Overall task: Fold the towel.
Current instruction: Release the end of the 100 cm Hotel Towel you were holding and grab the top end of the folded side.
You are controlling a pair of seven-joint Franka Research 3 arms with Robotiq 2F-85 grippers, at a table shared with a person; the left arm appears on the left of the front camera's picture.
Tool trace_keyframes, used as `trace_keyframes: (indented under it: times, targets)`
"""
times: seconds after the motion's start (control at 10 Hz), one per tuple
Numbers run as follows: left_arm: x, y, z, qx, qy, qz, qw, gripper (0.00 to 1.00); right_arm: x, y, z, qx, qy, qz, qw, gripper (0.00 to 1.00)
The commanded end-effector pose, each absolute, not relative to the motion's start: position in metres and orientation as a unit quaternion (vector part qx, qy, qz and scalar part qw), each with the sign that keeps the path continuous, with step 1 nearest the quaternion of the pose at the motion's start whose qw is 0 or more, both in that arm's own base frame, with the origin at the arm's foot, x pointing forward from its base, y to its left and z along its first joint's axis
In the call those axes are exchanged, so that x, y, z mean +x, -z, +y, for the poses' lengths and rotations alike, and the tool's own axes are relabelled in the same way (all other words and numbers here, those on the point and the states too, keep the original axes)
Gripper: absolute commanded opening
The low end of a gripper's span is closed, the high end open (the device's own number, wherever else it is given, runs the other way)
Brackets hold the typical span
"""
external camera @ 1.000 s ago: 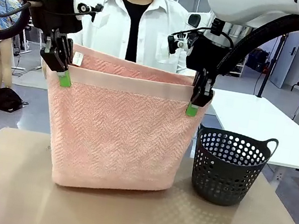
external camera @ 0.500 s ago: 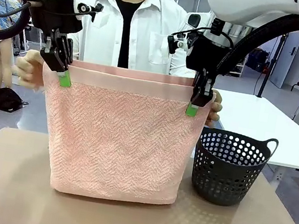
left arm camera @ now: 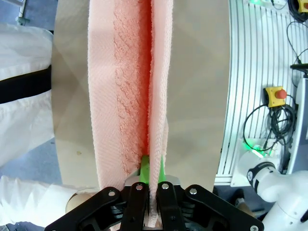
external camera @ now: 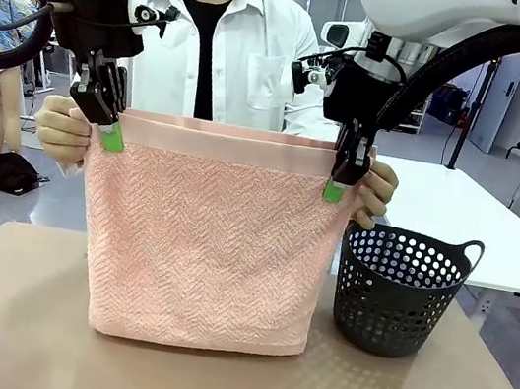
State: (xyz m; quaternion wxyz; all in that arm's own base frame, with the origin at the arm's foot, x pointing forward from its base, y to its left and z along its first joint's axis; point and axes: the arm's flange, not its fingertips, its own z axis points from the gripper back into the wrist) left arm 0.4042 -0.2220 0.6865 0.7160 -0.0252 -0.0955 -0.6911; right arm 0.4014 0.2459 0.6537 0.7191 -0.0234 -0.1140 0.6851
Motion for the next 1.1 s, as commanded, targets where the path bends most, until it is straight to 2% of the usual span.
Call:
trace_keyframes:
  times: [0.0, 0.6, 0.7, 0.8, 0.9, 1.0]
  targets:
    - [0.404, -0.688, -0.221, -0.024, 0.692, -0.097, 0.715, 0.0, 0.402, -0.653, 0.245, -0.025, -0.684, -0.114, 0.72, 0.0]
    - [0.404, -0.688, -0.221, -0.024, 0.692, -0.097, 0.715, 0.0, 0.402, -0.653, 0.245, -0.025, -0.684, -0.114, 0.72, 0.0]
    - [0.404, -0.687, -0.222, -0.025, 0.691, -0.096, 0.716, 0.23, 0.401, -0.654, 0.246, -0.023, -0.685, -0.114, 0.719, 0.03]
    - [0.401, -0.69, -0.222, -0.025, 0.71, -0.105, 0.696, 0.35, 0.399, -0.657, 0.242, -0.022, -0.685, -0.121, 0.718, 0.39]
    - [0.399, -0.692, -0.222, -0.026, 0.709, -0.105, 0.697, 0.56, 0.397, -0.657, 0.239, -0.019, -0.681, -0.118, 0.723, 0.39]
    - [0.398, -0.694, -0.221, -0.027, 0.705, -0.108, 0.701, 0.68, 0.395, -0.657, 0.235, -0.018, -0.672, -0.119, 0.73, 0.74]
